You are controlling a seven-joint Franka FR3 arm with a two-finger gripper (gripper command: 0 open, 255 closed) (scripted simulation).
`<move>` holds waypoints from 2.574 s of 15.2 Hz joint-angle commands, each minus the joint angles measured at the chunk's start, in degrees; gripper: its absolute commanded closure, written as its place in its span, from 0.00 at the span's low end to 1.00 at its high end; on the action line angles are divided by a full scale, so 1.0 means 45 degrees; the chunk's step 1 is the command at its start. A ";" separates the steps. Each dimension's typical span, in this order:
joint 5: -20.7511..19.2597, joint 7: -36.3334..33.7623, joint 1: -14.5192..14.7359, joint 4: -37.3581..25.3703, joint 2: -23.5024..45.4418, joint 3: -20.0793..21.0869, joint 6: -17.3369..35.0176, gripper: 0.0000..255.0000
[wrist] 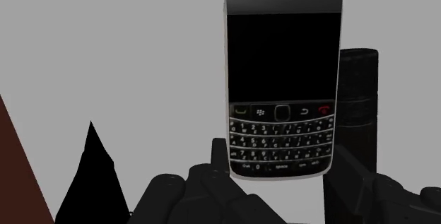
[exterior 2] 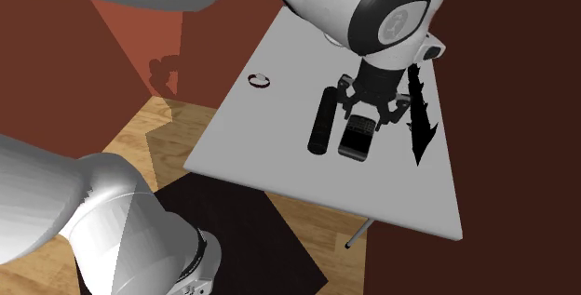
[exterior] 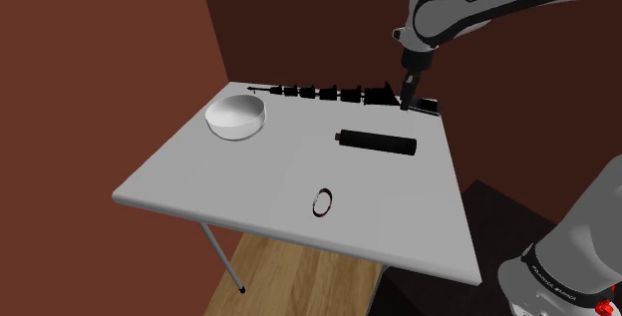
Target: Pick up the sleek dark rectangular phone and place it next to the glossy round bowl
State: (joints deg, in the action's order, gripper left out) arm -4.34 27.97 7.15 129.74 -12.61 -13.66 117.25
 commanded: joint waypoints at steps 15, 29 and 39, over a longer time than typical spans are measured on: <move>0.0503 -0.2235 0.1081 -0.2124 0.0788 0.1483 -0.1430 1.00; 0.0757 -0.5775 0.2857 -0.6364 0.4340 0.3371 -0.2181 1.00; 0.0447 -0.7647 0.4079 -1.0745 0.7596 0.4038 -0.3341 1.00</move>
State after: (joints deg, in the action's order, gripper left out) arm -2.25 -6.01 25.22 81.80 20.93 4.41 101.98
